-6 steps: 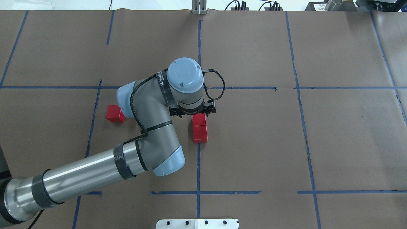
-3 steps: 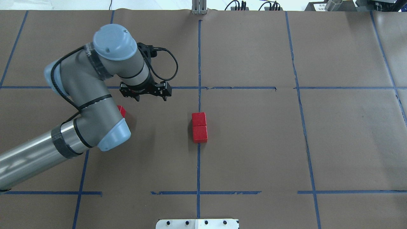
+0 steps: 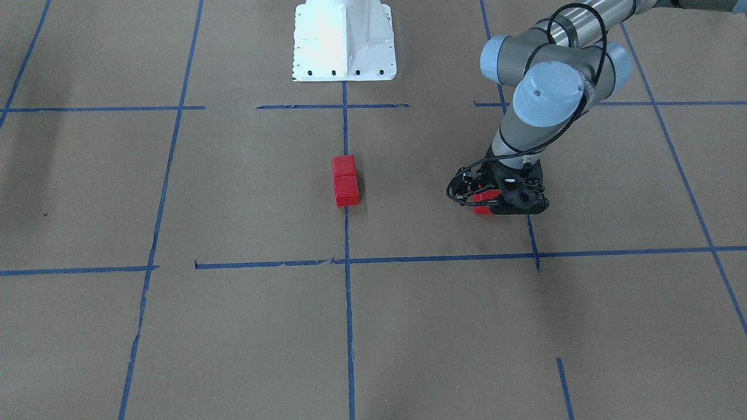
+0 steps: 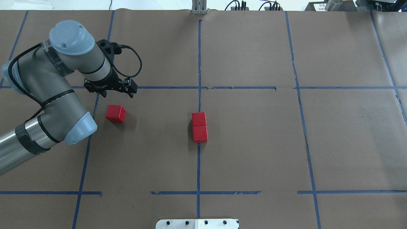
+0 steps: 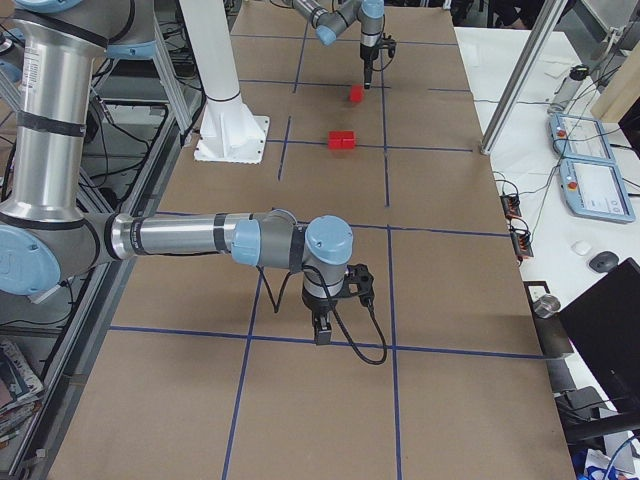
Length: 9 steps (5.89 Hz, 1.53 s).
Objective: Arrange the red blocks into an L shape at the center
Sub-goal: 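Raise the left gripper and move it over the last red cube, then lower the left gripper and grasp the last red cube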
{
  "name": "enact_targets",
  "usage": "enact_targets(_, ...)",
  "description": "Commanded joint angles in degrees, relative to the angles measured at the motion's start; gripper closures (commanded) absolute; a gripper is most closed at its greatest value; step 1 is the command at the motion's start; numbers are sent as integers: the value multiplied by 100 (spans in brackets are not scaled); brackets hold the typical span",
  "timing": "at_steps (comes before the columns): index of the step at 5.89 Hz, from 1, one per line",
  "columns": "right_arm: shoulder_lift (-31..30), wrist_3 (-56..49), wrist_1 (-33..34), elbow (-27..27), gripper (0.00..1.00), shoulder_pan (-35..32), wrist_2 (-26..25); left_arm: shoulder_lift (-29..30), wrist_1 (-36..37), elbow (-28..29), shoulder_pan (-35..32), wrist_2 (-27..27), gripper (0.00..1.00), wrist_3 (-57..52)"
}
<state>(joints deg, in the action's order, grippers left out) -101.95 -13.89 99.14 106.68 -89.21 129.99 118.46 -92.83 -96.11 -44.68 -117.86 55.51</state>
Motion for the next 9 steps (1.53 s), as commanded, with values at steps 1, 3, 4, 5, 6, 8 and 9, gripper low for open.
enact_targets(1, 0, 0, 0, -16, 1, 0, 0, -95, -163, 39, 46, -1, 0, -5)
enact_targets(3, 0, 0, 0, -33, 1, 0, 0, -201, -384, 110, 73, -1, 0, 4)
enact_targets(4, -26, -9, 0, -34, 1, 0, 0, -253, -393, 110, 117, -1, 0, 21)
enact_targets(5, -35, -9, 0, -34, 1, 0, 0, -254, -393, 153, 126, -1, 0, 47)
enact_targets(6, -35, -9, 0, -34, 1, 0, 0, -262, -393, 189, 221, -1, 0, 65)
enact_targets(8, -35, -9, 0, -34, 1, 0, 0, -262, -393, 277, 284, -1, 0, 65)
enact_targets(9, -35, -9, 0, -34, 1, 0, 0, -262, -393, 355, 293, -1, 0, 39)
